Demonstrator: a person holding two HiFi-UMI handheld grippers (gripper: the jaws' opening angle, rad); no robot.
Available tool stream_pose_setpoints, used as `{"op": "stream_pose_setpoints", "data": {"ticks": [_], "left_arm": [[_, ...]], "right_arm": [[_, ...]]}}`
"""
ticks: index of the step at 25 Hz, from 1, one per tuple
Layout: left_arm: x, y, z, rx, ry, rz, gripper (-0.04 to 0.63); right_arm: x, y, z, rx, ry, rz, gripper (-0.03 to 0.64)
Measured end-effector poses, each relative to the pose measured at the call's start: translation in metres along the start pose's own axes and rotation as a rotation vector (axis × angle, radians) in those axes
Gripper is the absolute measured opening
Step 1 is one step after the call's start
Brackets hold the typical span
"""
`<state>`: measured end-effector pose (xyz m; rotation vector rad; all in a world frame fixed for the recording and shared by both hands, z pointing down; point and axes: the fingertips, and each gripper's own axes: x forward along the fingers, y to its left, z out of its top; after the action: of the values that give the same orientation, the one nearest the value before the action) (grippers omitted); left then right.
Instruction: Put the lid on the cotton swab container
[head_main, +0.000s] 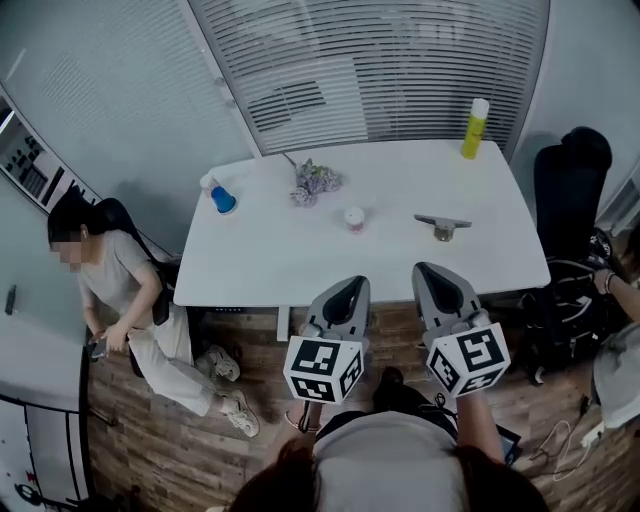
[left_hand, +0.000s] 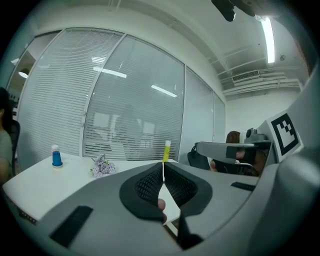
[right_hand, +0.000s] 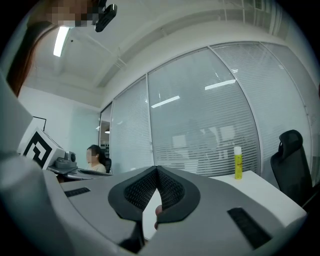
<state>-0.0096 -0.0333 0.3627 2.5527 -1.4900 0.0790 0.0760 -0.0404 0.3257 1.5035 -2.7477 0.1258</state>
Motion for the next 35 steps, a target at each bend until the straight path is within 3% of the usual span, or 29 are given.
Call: {"op": "stream_pose_setpoints", "data": {"ticks": [10, 18, 35], "left_arm": [[0.044, 0.022, -0.012, -0.039, 0.015, 0.105, 0.031], [0.068, 0.036, -0.031, -0.079, 0.057, 0.145, 0.081], [0.121, 0.087, -0.075, -0.092, 0.166, 0.126, 0.161]], "right_arm": [[0.039, -0.039, -0.007, -0.001, 0.04, 0.077, 0.023], [0.068, -0.057, -0.021, 0.017, 0.07, 0.119, 0.023], [0.136, -0.086, -0.05, 0.025, 0.135, 0.088, 0.023]]}}
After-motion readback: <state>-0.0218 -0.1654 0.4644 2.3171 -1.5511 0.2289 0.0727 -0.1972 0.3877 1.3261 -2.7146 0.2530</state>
